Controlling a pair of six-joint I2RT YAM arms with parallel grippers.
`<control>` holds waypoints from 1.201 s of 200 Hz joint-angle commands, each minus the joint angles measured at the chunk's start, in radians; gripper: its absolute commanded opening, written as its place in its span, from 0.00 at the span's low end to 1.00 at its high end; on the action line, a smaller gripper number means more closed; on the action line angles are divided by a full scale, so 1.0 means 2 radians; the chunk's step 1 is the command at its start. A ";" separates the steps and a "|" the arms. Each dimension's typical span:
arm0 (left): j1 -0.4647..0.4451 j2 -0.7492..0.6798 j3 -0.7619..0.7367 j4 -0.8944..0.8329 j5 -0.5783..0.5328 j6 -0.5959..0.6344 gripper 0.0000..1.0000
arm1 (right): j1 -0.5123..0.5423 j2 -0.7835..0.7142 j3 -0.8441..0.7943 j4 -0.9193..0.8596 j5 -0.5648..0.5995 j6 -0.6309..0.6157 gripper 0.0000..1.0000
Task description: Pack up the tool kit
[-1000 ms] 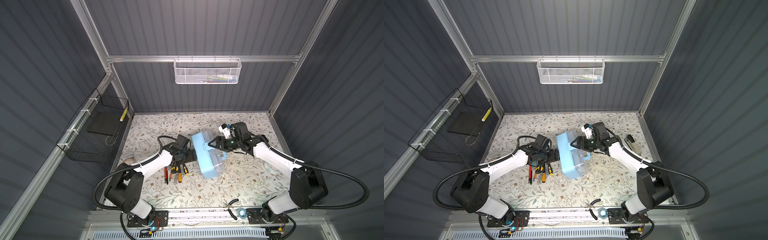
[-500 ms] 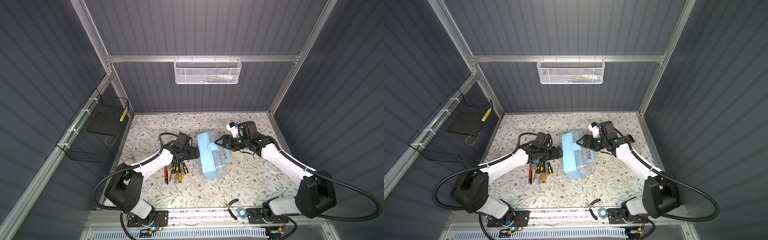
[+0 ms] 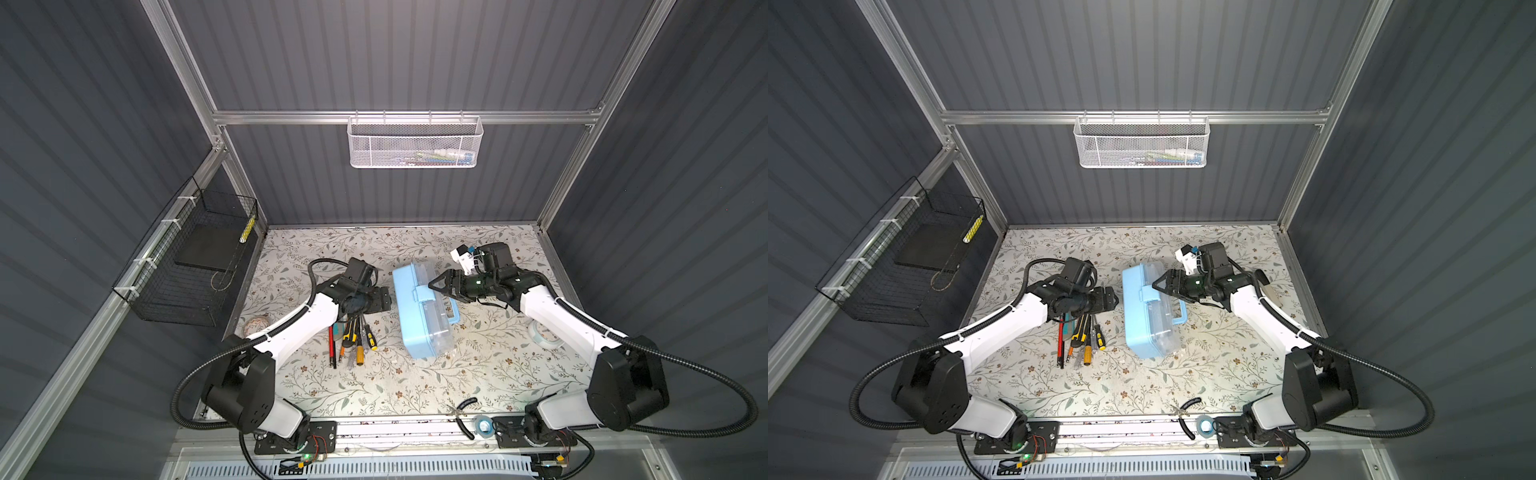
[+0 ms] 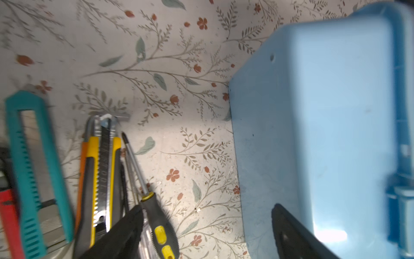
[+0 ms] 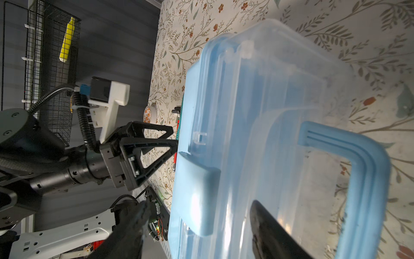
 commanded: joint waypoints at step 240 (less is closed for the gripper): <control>-0.010 0.024 -0.107 0.204 0.147 -0.035 0.90 | -0.034 -0.003 0.024 -0.051 0.071 -0.027 0.73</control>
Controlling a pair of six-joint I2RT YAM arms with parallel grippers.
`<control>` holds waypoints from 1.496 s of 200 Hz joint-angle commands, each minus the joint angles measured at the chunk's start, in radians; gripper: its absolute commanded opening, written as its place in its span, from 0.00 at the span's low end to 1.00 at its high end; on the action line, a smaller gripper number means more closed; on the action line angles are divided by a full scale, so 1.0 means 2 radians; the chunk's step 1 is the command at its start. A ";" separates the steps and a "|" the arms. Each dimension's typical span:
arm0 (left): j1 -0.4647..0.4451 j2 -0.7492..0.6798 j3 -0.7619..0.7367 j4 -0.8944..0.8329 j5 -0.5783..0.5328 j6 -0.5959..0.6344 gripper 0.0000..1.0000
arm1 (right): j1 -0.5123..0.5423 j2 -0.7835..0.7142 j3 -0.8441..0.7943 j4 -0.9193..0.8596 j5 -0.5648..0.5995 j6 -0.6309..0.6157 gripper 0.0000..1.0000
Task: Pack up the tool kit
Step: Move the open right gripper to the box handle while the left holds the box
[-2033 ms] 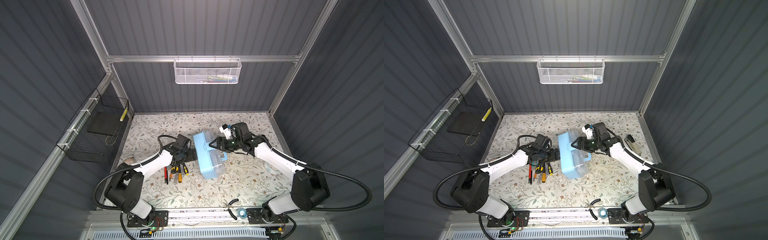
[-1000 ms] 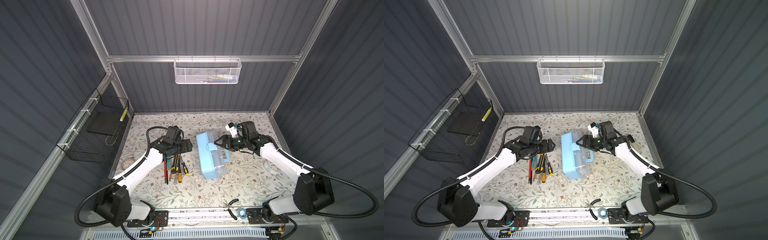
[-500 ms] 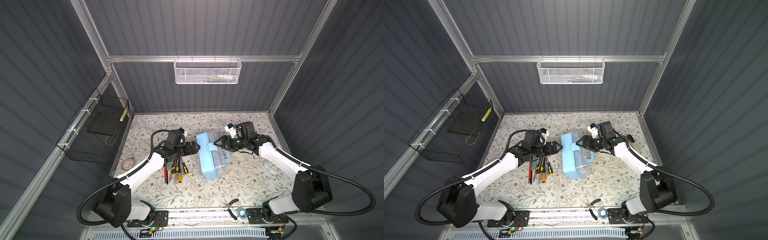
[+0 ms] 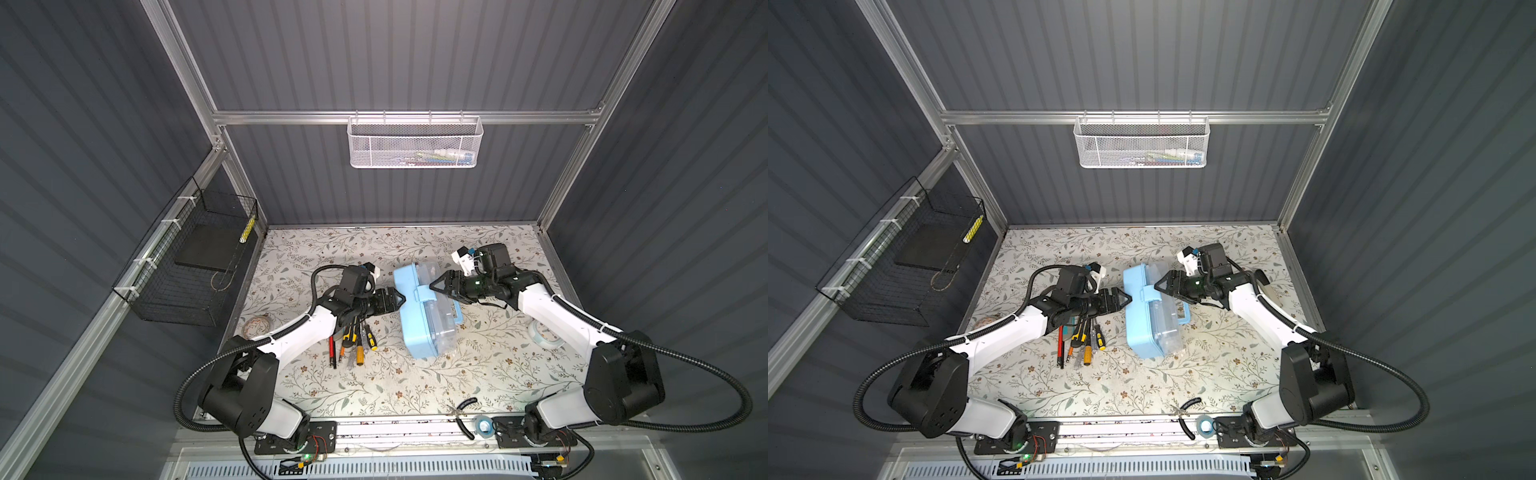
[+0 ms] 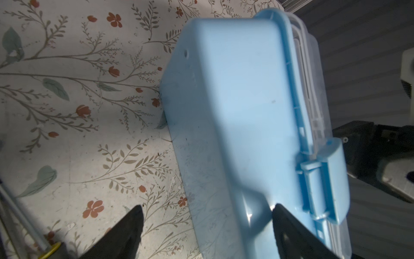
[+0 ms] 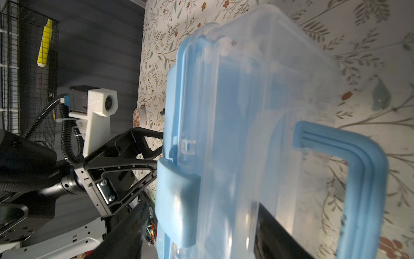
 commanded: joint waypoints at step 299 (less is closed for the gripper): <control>-0.004 0.042 0.047 -0.067 -0.034 0.020 0.89 | -0.241 -0.019 -0.246 0.205 -0.071 0.072 0.59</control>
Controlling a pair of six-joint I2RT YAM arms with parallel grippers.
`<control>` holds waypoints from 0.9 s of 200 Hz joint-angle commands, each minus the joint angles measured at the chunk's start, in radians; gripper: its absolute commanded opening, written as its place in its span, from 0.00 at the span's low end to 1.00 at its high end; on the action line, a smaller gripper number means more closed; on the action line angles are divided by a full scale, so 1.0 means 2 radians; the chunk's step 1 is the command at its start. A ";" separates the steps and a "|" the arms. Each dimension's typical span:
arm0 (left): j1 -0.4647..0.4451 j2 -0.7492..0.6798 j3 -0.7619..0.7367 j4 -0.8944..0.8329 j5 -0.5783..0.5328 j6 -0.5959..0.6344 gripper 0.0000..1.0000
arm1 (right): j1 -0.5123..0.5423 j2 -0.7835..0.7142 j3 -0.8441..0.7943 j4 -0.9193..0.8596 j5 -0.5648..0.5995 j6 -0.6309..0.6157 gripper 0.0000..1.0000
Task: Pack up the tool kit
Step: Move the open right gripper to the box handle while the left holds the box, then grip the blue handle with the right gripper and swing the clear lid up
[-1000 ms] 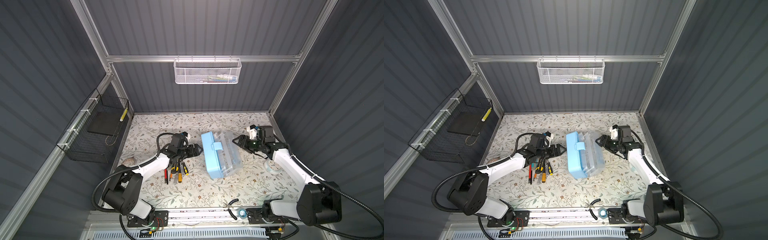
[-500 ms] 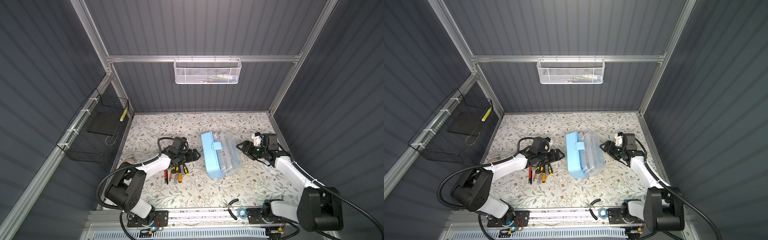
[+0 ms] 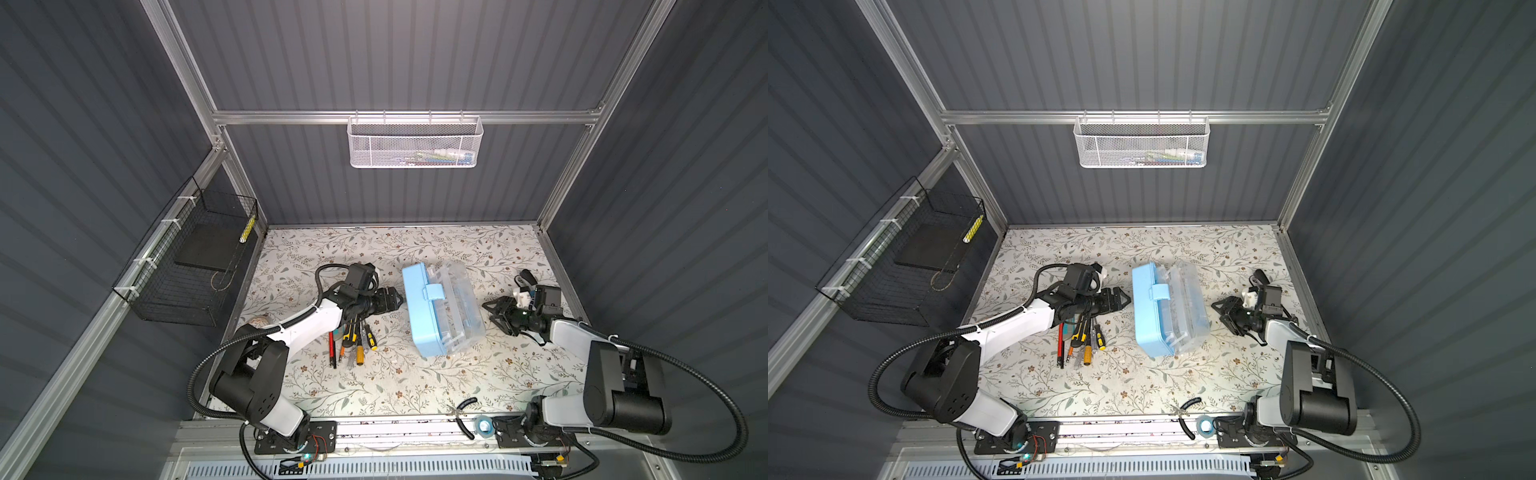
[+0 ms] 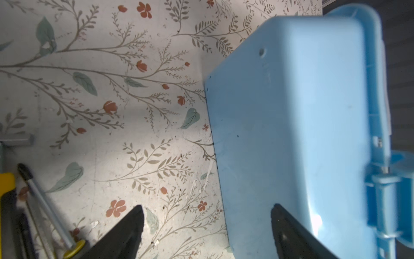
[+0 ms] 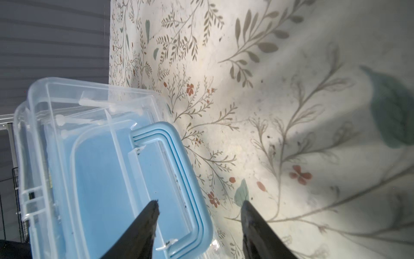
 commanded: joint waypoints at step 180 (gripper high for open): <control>-0.003 0.022 0.000 0.016 0.012 0.008 0.89 | 0.091 0.147 0.021 0.159 -0.028 0.031 0.45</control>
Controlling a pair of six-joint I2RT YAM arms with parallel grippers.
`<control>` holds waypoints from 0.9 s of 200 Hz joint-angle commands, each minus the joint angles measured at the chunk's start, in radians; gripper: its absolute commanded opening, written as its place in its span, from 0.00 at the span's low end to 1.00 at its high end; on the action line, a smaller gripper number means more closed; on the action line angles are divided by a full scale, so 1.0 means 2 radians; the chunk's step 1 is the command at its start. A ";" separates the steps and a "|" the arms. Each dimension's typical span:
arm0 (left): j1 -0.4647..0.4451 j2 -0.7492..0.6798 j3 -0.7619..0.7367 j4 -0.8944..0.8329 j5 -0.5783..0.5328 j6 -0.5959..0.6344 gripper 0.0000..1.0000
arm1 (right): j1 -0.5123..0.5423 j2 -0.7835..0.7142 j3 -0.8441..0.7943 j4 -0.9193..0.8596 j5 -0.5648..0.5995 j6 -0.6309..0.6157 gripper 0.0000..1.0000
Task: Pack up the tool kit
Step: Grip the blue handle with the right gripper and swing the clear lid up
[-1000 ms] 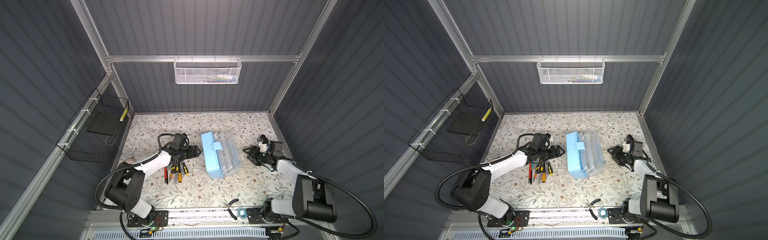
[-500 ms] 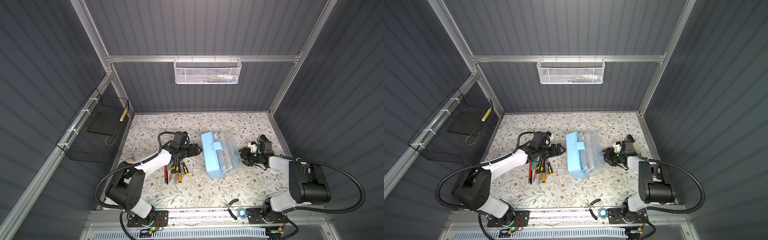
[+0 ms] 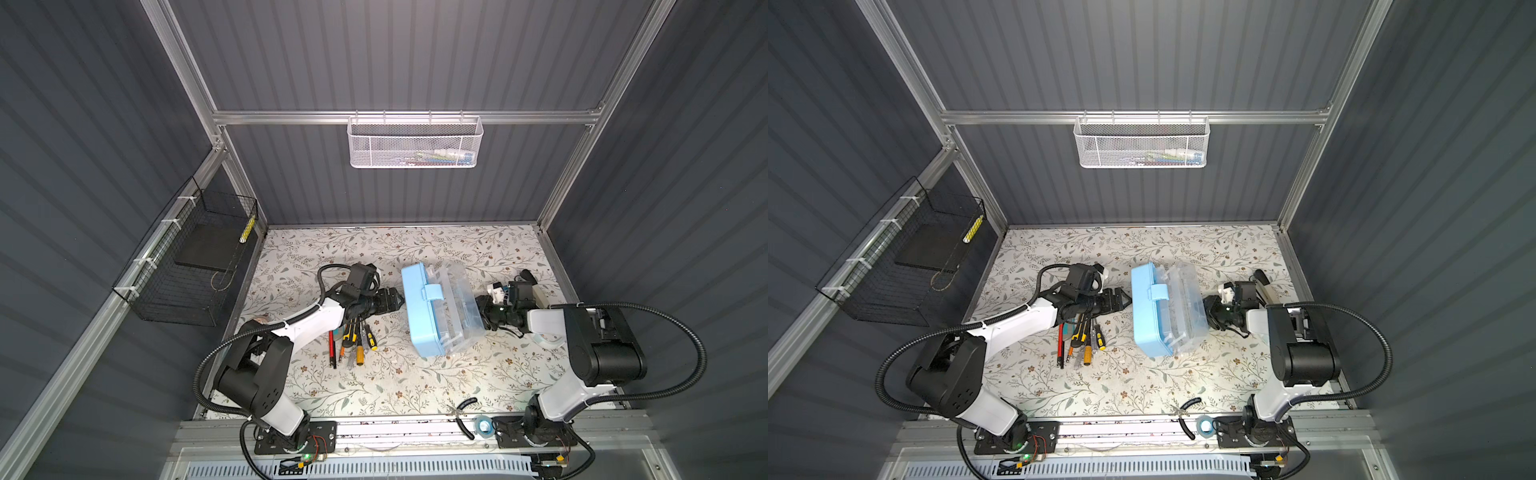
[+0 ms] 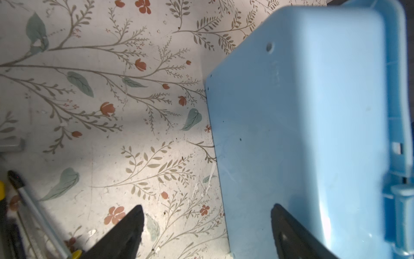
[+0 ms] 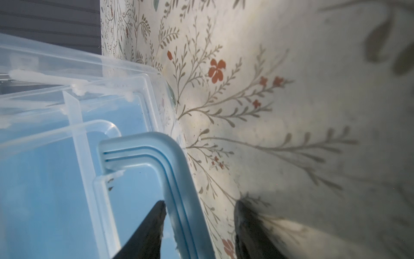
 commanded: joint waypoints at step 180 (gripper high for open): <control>0.027 -0.030 -0.011 0.024 0.002 0.004 0.89 | 0.019 -0.159 0.146 -0.291 0.061 -0.093 0.00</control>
